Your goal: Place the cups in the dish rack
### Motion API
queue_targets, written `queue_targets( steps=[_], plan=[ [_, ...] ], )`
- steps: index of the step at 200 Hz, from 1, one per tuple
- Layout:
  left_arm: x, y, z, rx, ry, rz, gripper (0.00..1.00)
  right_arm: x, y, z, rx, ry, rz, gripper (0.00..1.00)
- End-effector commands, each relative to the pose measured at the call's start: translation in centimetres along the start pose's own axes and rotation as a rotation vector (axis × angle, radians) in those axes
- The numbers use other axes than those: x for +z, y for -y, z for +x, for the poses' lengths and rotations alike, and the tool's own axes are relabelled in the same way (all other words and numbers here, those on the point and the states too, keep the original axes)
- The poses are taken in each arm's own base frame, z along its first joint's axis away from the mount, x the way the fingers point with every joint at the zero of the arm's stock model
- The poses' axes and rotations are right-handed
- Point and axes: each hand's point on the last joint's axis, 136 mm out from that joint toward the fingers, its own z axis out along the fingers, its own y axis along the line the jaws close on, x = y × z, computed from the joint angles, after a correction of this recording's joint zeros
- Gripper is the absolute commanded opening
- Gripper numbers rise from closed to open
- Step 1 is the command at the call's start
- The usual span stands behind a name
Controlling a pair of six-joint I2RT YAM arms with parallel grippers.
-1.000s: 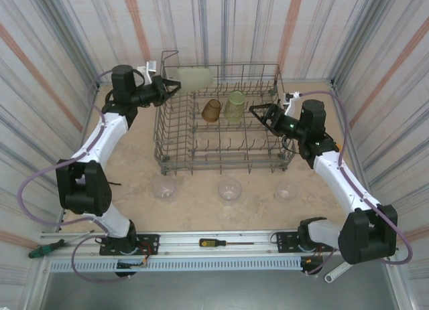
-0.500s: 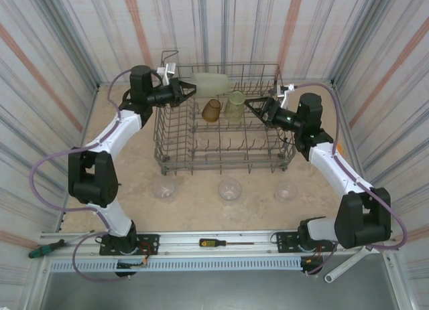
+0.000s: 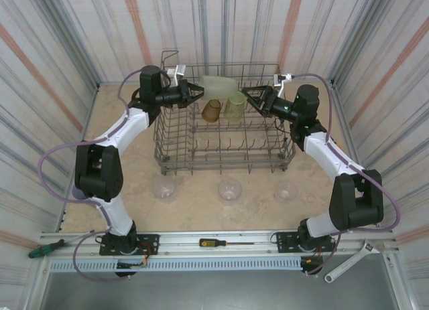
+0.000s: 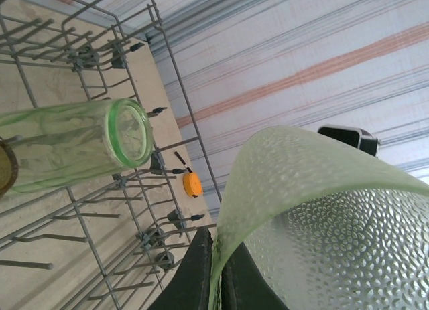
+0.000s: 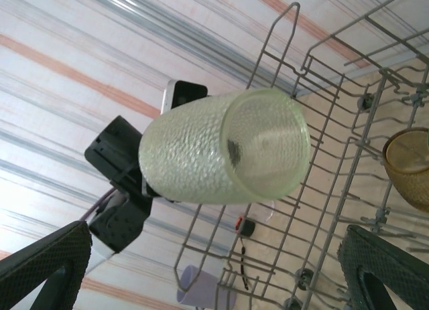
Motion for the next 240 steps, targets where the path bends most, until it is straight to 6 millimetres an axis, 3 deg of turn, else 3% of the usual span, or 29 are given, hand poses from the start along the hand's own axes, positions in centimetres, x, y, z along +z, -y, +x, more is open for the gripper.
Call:
queue_targets(
  steps=[1, 156, 211, 240],
  plan=[
    [0.7, 2.4, -0.2, 0.053, -0.015, 0.060, 0.00, 0.7, -2.0, -1.2, -0.019, -0.004, -0.076, 0.99],
    [2.4, 3.5, 0.4, 0.042, -0.042, 0.121, 0.00, 4.0, -2.0, -1.5, 0.052, -0.056, -0.157, 1.00],
    [3.1, 3.2, 0.4, 0.032, -0.048, 0.121, 0.00, 5.2, -2.5, -1.1, 0.097, -0.064, -0.238, 0.86],
    [3.2, 3.2, 0.5, 0.033, -0.049, 0.124, 0.00, 5.0, -2.7, -1.5, 0.096, -0.028, -0.258, 0.83]
  ],
)
